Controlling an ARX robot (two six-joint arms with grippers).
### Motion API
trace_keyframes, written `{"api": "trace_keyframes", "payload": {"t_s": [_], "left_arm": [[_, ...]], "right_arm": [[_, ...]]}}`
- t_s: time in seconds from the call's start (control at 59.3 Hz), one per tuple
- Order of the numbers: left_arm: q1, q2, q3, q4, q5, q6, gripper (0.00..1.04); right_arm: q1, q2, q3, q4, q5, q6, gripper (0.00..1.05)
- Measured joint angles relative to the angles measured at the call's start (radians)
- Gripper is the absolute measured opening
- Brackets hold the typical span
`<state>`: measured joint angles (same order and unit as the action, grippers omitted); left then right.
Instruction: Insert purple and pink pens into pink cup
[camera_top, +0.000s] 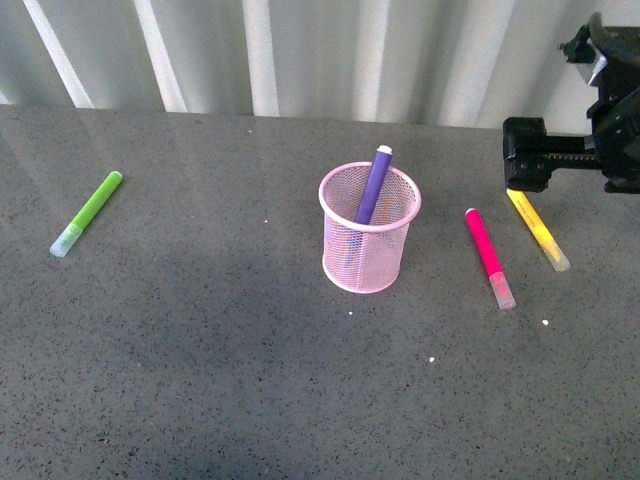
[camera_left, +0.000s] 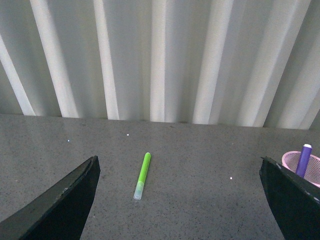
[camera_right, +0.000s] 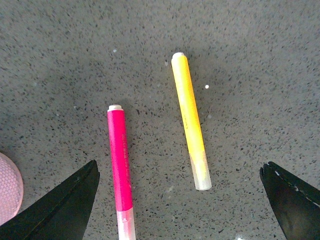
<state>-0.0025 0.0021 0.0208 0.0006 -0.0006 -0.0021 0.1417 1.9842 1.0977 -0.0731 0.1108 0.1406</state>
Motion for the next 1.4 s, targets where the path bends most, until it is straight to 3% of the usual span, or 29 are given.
{"api": "trace_keyframes", "payload": {"t_s": [0.557,1.214,1.299,1.4], "left_arm": [[0.000,0.000,0.000,0.000,0.000,0.000,0.98],[0.000,0.000,0.000,0.000,0.000,0.000,0.98],[0.000,0.000,0.000,0.000,0.000,0.000,0.98],[0.000,0.000,0.000,0.000,0.000,0.000,0.98]], "right_arm": [[0.061,0.198,0.169,-0.047,-0.057,0.037,0.98],[0.060,0.335,0.251,-0.064,-0.102,0.067,0.98],[0.059,0.343,0.259,-0.064,-0.097,0.067,0.87],[0.049,0.346,0.264,-0.061,-0.110,0.068,0.64]]}}
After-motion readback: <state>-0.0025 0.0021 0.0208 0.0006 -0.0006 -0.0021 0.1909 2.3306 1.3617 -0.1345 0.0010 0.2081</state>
